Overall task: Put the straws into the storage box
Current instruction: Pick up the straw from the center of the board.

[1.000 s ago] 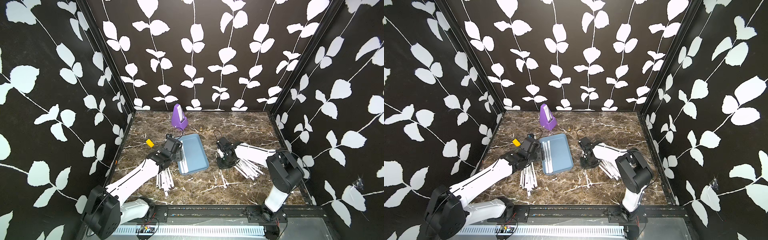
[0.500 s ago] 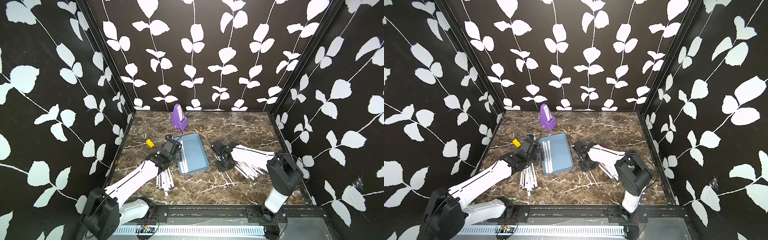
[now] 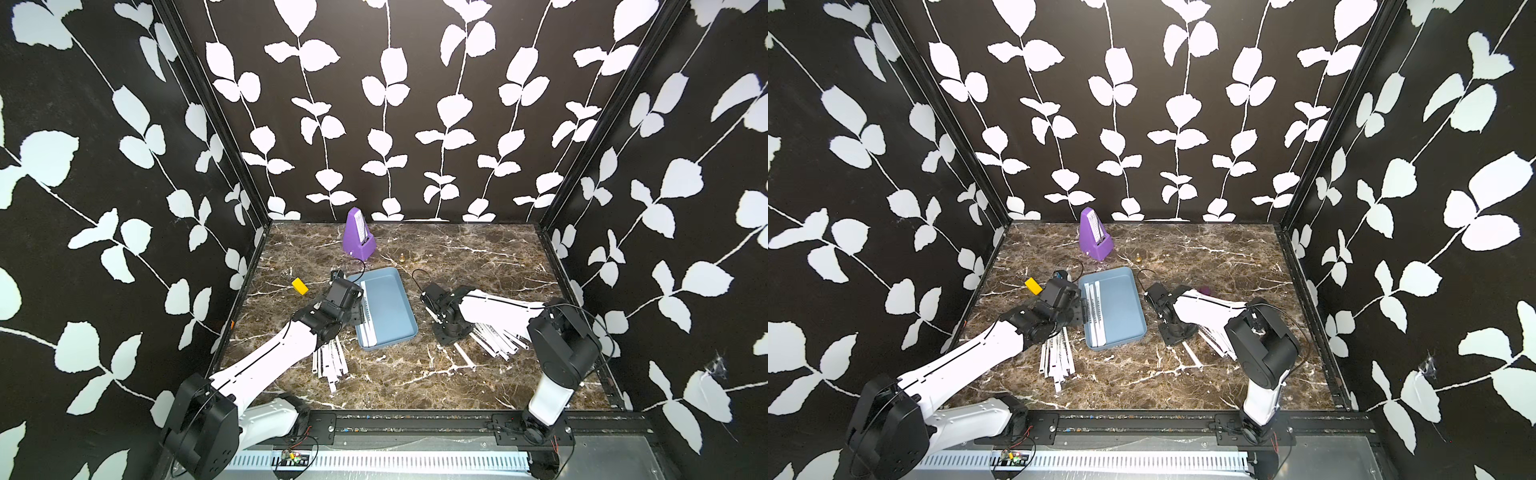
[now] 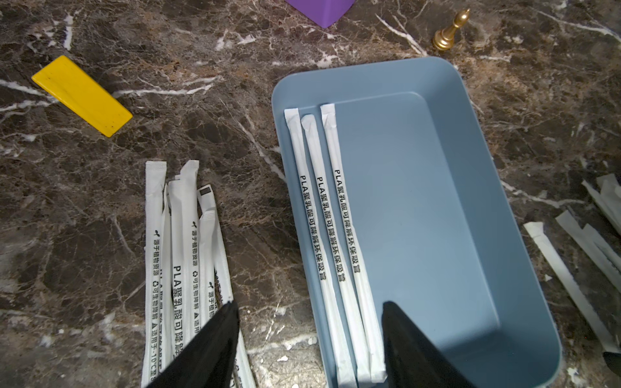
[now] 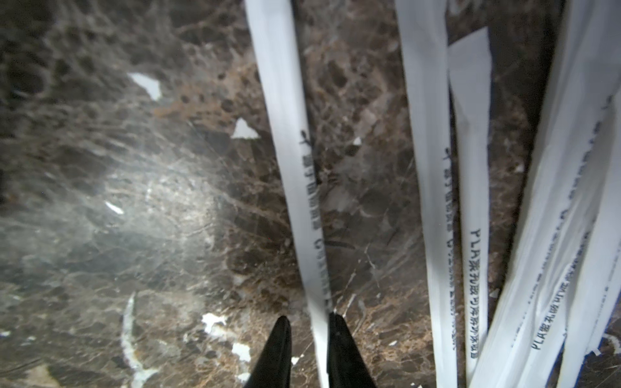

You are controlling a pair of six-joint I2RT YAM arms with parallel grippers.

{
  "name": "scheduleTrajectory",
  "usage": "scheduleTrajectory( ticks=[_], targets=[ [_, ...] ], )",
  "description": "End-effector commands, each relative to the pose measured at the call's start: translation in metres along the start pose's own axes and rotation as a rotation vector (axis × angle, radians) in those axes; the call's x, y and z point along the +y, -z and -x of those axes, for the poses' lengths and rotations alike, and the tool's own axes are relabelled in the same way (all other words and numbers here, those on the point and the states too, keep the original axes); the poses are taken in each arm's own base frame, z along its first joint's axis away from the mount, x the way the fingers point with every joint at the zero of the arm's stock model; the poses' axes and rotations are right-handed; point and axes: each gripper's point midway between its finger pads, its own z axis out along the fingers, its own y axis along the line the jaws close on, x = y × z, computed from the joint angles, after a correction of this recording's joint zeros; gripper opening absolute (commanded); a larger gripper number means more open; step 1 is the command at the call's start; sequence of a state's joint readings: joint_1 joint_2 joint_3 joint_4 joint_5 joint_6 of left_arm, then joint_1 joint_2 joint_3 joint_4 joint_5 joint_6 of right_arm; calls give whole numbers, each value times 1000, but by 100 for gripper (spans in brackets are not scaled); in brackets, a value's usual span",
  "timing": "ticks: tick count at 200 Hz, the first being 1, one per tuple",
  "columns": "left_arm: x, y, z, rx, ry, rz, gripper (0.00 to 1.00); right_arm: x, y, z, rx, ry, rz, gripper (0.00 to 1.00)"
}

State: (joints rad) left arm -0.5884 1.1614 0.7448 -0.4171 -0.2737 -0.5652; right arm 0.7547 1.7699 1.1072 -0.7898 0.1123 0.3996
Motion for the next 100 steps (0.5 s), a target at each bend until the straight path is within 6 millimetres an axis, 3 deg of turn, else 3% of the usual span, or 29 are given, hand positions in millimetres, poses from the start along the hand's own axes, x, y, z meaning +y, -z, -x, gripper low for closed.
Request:
scheduleTrajectory(
  ticks=[1, 100],
  targets=[
    [6, 5, -2, -8, -3, 10, 69, 4, 18, 10, -40, 1, 19, 24],
    [5, 1, -3, -1, 4, -1, 69, -13, -9, 11, 30, 42, -17, 30]
  ],
)
